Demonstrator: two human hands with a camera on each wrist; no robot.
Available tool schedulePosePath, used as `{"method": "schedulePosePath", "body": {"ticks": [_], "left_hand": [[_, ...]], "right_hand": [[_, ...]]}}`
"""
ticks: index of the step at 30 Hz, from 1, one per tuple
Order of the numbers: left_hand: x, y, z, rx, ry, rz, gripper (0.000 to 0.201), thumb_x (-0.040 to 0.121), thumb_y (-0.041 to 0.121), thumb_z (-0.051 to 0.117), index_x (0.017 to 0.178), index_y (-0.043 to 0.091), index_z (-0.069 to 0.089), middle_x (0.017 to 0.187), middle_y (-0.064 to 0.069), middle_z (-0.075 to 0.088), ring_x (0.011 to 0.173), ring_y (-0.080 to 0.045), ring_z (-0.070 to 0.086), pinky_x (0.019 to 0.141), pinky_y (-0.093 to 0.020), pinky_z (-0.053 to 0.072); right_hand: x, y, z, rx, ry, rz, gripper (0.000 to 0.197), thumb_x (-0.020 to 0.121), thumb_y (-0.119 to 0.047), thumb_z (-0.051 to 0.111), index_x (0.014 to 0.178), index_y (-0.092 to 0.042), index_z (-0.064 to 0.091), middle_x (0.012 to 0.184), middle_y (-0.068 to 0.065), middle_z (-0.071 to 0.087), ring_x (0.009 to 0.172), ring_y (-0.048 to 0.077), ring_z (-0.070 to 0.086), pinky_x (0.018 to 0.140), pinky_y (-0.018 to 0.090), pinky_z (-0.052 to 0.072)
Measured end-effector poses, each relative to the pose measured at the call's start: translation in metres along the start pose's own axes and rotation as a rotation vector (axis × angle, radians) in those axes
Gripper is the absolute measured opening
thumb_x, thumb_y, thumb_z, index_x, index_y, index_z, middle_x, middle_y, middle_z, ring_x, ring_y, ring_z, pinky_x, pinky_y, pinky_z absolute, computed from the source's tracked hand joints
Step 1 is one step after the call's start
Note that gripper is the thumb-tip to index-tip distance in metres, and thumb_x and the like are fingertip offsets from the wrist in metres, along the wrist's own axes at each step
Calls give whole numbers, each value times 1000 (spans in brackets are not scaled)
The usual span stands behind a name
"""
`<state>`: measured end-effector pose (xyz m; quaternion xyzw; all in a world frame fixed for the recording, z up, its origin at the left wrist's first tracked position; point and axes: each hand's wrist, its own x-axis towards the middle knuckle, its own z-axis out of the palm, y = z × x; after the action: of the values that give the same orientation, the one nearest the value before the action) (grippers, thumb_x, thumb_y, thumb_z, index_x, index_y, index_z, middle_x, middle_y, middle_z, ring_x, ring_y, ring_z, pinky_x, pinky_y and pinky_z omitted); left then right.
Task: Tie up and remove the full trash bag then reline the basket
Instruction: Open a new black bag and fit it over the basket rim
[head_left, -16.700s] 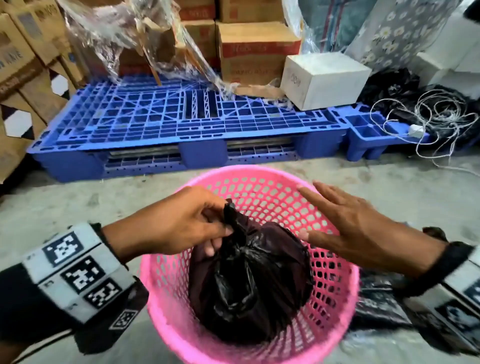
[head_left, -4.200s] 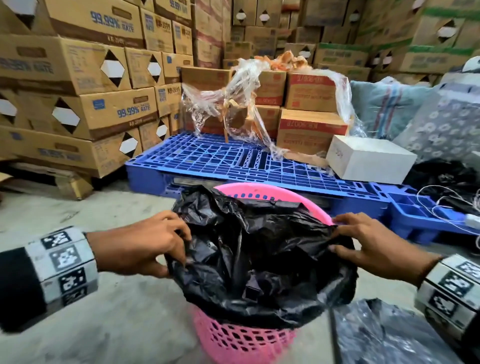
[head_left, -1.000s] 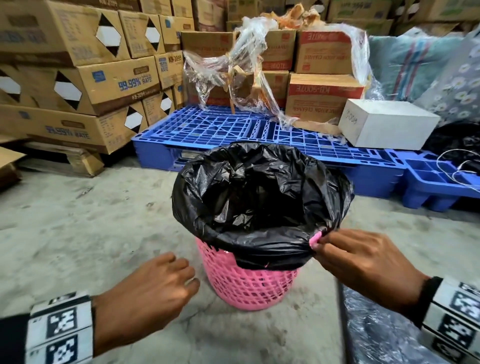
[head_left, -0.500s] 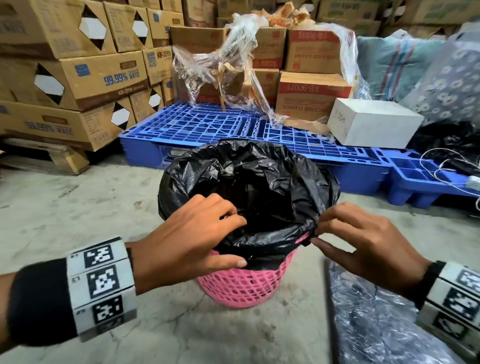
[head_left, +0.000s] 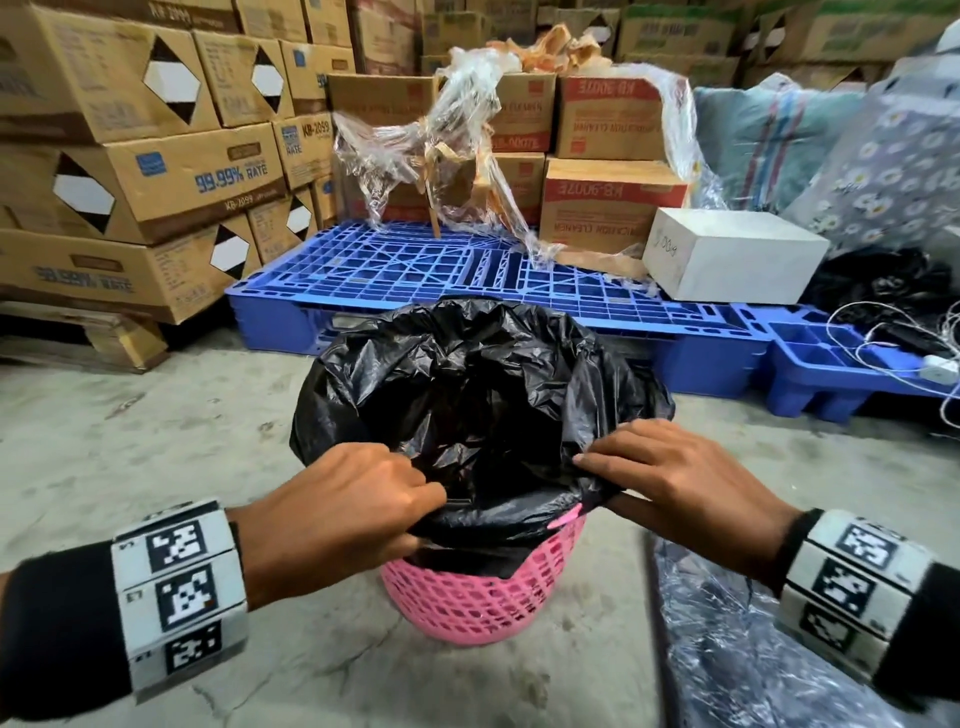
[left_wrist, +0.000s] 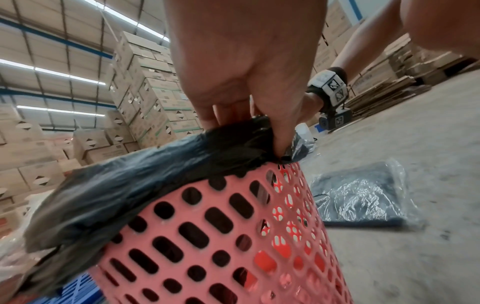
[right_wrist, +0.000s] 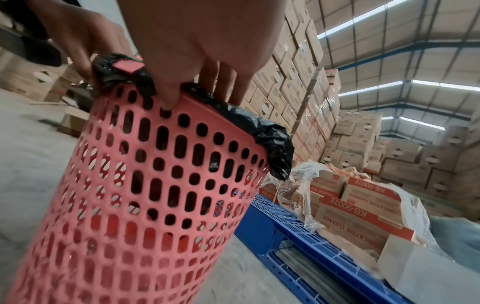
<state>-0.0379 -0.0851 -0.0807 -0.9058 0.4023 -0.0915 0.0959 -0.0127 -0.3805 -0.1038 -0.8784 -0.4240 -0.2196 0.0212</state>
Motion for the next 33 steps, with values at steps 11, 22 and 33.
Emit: {"method": "schedulePosePath", "body": {"ticks": [11,22,33], "left_hand": [[8,22,-9,-252,123,11,25,85,48,53,90,23,51,81,8,59,73,-14,52,63,-27,43],[13,23,-11,-177,33,-119,39,72,61,51,91,27,51,76,12,59,68,-10,53,65,-23,35],[-8,40,-17,-294,-91,67,28,82,51,52,76,25,48,66,6,58,61,-12,51,58,-20,37]], "right_hand": [[-23,0,-12,-62,107,-85,16,89,-15,54,84,-10,68,77,4,66,61,24,59,47,33,48],[-8,16,-25,48,-100,122,58,77,-63,54,116,-20,53,113,3,60,98,22,58,82,37,54],[-21,14,-43,-34,-368,-47,25,83,-47,51,95,-29,62,85,-10,61,85,15,58,87,30,38]]}}
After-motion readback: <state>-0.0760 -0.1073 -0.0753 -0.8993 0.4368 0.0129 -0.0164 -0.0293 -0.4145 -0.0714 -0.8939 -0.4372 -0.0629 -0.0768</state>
